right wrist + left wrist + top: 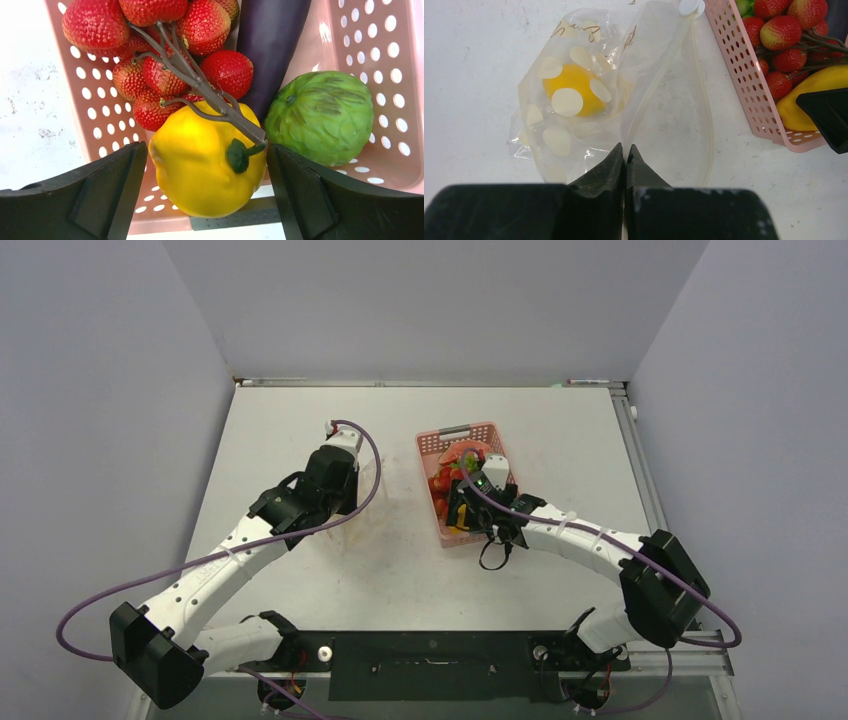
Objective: Place the food in the zip-top bag and seal the zipper
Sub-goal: Pick up the fake vegetable from the bin, then place the fake vegetable in the zipper food storage bag.
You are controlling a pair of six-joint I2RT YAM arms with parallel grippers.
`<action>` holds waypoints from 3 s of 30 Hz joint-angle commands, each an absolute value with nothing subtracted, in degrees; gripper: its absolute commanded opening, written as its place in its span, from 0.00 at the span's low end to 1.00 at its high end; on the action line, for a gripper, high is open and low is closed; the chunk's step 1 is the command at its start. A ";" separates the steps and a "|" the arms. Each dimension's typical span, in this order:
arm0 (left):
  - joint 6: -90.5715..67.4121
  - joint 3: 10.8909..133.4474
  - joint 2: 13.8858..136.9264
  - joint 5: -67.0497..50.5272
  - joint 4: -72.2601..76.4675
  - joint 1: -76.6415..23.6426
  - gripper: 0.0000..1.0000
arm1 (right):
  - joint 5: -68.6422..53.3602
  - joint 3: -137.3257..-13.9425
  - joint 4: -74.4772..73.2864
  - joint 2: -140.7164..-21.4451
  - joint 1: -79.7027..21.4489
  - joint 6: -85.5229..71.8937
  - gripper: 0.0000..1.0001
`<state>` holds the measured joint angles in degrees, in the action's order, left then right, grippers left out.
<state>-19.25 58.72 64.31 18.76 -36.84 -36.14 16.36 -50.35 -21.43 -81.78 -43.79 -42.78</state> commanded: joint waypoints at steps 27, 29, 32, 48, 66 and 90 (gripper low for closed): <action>-18.90 59.31 64.13 18.26 -34.94 -35.86 0.00 | 21.70 -50.56 -23.17 -72.84 -42.90 -39.81 0.29; -18.89 59.30 64.23 18.28 -34.91 -35.86 0.00 | 22.45 -50.85 -23.88 -71.54 -42.89 -39.58 0.29; -18.90 59.27 64.26 18.28 -34.90 -35.86 0.00 | 23.16 -51.51 -24.71 -69.95 -42.90 -39.07 0.28; -18.98 59.34 64.40 18.19 -34.90 -35.86 0.00 | 18.88 -59.03 -20.97 -68.41 -48.25 -36.07 0.26; -18.90 59.64 64.79 17.53 -35.35 -35.86 0.00 | 12.77 -68.40 -12.20 -79.10 -55.26 -36.41 0.28; -19.25 59.44 62.62 17.91 -34.84 -35.68 0.00 | 8.71 -75.35 -5.53 -91.70 -58.77 -39.11 0.29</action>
<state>-19.22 58.72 64.40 17.98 -36.84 -36.14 9.54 -72.03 -9.91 -90.35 -58.06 -37.63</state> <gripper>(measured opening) 0.002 0.589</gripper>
